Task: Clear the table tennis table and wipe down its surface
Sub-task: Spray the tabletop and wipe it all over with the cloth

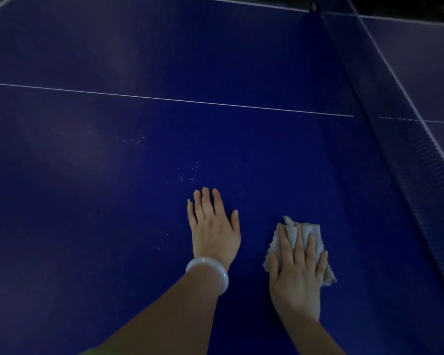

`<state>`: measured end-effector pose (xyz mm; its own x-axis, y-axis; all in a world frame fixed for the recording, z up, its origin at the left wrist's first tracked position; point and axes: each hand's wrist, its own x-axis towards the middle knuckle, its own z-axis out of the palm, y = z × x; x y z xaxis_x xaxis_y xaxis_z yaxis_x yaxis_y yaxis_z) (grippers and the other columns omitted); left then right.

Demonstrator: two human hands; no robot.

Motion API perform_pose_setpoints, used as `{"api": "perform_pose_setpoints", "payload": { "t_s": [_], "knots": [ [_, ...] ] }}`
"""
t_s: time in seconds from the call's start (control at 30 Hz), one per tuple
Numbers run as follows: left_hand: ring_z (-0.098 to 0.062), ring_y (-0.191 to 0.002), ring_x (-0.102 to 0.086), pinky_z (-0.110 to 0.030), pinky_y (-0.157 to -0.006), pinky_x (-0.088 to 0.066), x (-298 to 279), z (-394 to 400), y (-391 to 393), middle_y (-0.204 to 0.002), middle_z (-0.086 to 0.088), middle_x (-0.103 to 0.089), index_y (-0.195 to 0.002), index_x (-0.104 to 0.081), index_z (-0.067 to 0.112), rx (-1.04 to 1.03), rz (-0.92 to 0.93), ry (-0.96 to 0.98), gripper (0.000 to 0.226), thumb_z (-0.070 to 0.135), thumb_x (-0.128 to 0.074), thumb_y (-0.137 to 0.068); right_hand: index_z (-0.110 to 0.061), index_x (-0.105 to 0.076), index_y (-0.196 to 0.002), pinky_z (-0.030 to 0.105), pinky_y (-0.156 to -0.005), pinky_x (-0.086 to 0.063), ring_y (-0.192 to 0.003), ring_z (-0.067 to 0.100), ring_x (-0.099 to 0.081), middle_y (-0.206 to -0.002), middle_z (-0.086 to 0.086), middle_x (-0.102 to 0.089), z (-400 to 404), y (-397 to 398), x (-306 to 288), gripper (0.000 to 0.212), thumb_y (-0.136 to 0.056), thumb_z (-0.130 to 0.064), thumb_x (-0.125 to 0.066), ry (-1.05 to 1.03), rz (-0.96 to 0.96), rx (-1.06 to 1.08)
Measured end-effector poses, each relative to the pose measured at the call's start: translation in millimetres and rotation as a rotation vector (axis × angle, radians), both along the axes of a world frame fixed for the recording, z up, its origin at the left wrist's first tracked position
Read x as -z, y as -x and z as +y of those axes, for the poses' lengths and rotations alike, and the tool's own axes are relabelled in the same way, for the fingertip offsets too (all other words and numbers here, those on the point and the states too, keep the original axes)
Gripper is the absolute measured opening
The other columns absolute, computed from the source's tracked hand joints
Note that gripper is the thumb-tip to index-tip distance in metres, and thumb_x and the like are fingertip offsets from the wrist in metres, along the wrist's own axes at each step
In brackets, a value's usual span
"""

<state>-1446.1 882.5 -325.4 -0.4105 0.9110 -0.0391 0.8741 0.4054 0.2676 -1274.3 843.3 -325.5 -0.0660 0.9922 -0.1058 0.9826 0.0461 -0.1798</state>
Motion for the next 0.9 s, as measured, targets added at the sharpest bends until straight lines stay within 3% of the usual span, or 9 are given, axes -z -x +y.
{"api": "perform_pose_setpoints", "payload": {
  "t_s": [0.13, 0.27, 0.37, 0.47, 0.57, 0.73, 0.9],
  "knots": [
    [-0.028, -0.15, 0.007, -0.044, -0.121, 0.01, -8, 3, 7, -0.163, -0.013, -0.002, -0.155, -0.007, 0.012, 0.057, -0.1, 0.07, 0.073, 0.052, -0.031, -0.098, -0.039, 0.0, -0.156, 0.052, -0.122, 0.002, -0.151, 0.02, 0.011, -0.165, -0.003, -0.001, 0, -1, 1, 0.059, -0.098, -0.05, -0.011, -0.012, 0.005, -0.004],
    [-0.022, -0.15, 0.009, -0.034, -0.119, 0.013, -25, -21, 40, -0.163, -0.007, 0.0, -0.155, -0.016, 0.017, 0.261, -0.239, 0.018, 0.067, 0.05, -0.034, -0.1, -0.038, -0.001, -0.156, 0.051, -0.122, 0.001, -0.152, 0.019, 0.009, -0.165, -0.002, 0.001, -1, -3, 2, 0.059, -0.098, -0.051, -0.01, -0.012, 0.006, 0.001],
    [-0.02, -0.15, 0.002, -0.033, -0.12, 0.009, -28, -78, 84, -0.162, -0.005, -0.009, -0.153, -0.024, 0.016, 0.302, -0.15, -0.083, 0.065, 0.051, -0.027, -0.099, -0.041, 0.002, -0.155, 0.051, -0.122, 0.001, -0.151, 0.019, 0.011, -0.164, -0.004, 0.005, 0, -3, 2, 0.059, -0.098, -0.052, -0.009, -0.015, 0.013, 0.008],
    [-0.025, -0.15, -0.009, -0.043, -0.122, -0.006, -19, -130, 137, -0.16, -0.011, -0.021, -0.151, -0.032, 0.01, 0.15, -0.044, -0.086, 0.067, 0.052, -0.021, -0.099, -0.043, 0.004, -0.154, 0.051, -0.123, 0.003, -0.152, 0.02, 0.011, -0.16, -0.007, 0.009, -2, 0, 1, 0.057, -0.099, -0.052, -0.01, -0.029, 0.02, 0.002],
    [-0.024, -0.151, -0.002, -0.045, -0.123, -0.005, -13, -157, 180, -0.162, -0.012, -0.014, -0.154, -0.023, 0.011, 0.024, -0.013, 0.024, 0.072, 0.056, -0.014, -0.098, -0.043, 0.005, -0.154, 0.049, -0.122, 0.005, -0.152, 0.021, 0.01, -0.159, -0.008, 0.013, -2, 0, 1, 0.054, -0.102, -0.051, -0.011, -0.034, 0.023, 0.004],
    [-0.024, -0.151, 0.0, -0.045, -0.123, -0.001, -8, -167, 192, -0.162, -0.011, -0.011, -0.155, -0.01, 0.013, 0.051, 0.115, 0.103, 0.075, 0.055, 0.0, -0.094, -0.041, 0.004, -0.155, 0.051, -0.122, 0.003, -0.151, 0.023, 0.009, -0.165, -0.001, 0.007, -3, 3, 0, 0.057, -0.102, -0.046, -0.019, -0.021, 0.003, 0.027],
    [-0.026, -0.151, -0.005, -0.047, -0.123, -0.006, -5, -167, 192, -0.161, -0.012, -0.016, -0.155, -0.016, 0.013, 0.04, 0.123, 0.092, 0.069, 0.051, -0.005, -0.098, -0.035, 0.009, -0.155, 0.059, -0.118, 0.011, -0.149, 0.035, 0.015, -0.164, 0.009, 0.006, -5, 56, -8, 0.06, -0.1, -0.047, -0.011, 0.099, 0.015, 0.329]
  ]
}}
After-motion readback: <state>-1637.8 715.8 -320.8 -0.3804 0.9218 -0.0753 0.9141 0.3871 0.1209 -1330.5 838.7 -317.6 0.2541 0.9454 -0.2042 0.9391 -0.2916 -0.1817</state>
